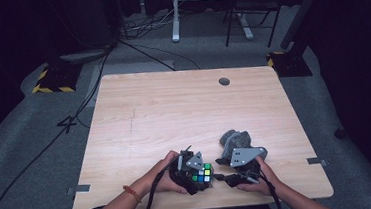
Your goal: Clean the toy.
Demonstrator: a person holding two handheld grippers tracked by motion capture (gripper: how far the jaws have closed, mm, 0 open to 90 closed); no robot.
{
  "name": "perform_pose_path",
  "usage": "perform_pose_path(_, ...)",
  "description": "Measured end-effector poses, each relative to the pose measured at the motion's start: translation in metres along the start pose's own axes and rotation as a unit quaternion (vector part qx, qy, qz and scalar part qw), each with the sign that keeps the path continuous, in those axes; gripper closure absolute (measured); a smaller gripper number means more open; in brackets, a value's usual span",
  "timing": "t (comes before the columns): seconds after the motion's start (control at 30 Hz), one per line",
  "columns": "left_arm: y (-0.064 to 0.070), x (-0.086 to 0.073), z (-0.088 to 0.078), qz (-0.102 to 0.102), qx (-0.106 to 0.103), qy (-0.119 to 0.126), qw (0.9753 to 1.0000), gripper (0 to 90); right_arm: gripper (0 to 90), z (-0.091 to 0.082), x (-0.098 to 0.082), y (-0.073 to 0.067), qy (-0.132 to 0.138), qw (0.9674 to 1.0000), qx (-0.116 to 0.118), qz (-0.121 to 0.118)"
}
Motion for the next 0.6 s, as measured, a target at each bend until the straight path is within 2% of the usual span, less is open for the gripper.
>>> perform_pose_path(0.03, 0.001, 0.0, 0.0, -0.005, -0.002, 0.002, 1.0, 25.2, 47.4, -0.001, 0.001, 0.0, 0.003, 1.0, -0.004, 0.0)
perform_pose_path(0.33, 0.003, 0.005, 0.005, 0.0, 0.004, 0.003, 1.0, 26.1, 47.1, -0.006, 0.017, 0.002, 0.025, 0.9996, -0.009, -0.002)
perform_pose_path(0.5, 0.002, 0.005, 0.004, -0.007, 0.007, 0.012, 0.9999, 24.8, 47.0, -0.004, 0.025, 0.003, 0.03, 0.9995, -0.009, -0.005)
perform_pose_path(0.57, 0.004, 0.006, 0.004, 0.0, 0.011, 0.023, 0.9997, 24.4, 46.2, -0.003, 0.027, 0.003, 0.033, 0.9994, -0.007, -0.003)
perform_pose_path(0.6, 0.005, 0.008, 0.004, 0.005, 0.008, 0.031, 0.9995, 30.3, 47.7, -0.003, 0.029, 0.003, 0.035, 0.9993, -0.007, -0.003)
Point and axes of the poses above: each handheld gripper's, and its own axes: z roughly forward along the jaws, x roughly out of its top, y roughly to its right, the point moved 3 cm from there along z, roughly forward along the jaws, and after that the axes turned 11 degrees about -z, right-handed, at the moved point
